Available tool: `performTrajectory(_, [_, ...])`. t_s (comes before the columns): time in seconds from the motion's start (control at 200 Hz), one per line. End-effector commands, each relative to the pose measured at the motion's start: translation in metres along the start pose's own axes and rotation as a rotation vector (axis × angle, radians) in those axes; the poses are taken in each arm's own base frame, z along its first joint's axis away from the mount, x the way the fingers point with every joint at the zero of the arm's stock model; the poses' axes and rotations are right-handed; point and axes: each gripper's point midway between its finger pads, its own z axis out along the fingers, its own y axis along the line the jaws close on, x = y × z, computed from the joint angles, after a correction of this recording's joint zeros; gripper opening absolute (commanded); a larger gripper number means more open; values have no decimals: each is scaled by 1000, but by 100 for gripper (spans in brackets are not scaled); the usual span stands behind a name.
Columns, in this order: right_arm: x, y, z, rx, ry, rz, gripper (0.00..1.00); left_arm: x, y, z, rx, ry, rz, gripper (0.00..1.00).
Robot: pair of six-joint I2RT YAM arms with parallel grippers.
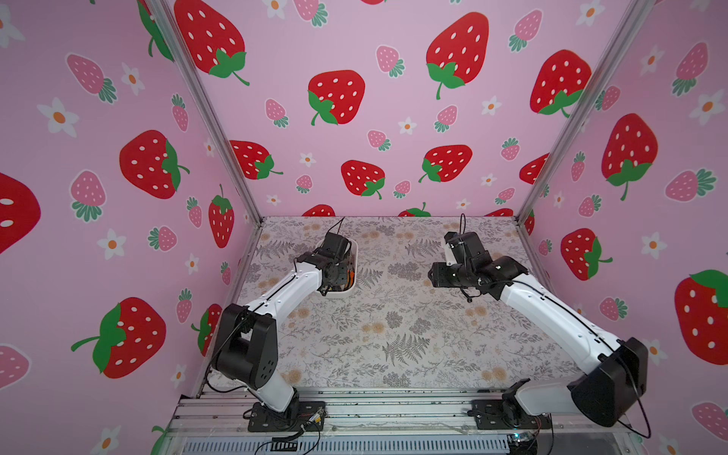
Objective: Take the pliers out of the storage box
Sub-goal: Pick up the pliers from the storage box.
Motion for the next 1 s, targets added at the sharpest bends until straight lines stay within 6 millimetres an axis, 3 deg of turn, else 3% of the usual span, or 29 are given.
performTrajectory(0.0, [2,-2,-1,-8,-21,40,53,-7,9,0,-43,10,28,35])
performTrajectory(0.54, [15,-6,23,17,26,11,53,-30,21,37,-147,23,48,29])
performTrajectory(0.995, [20,-8,38,24,52,0,53,-33,28,49,-155,40,31,26])
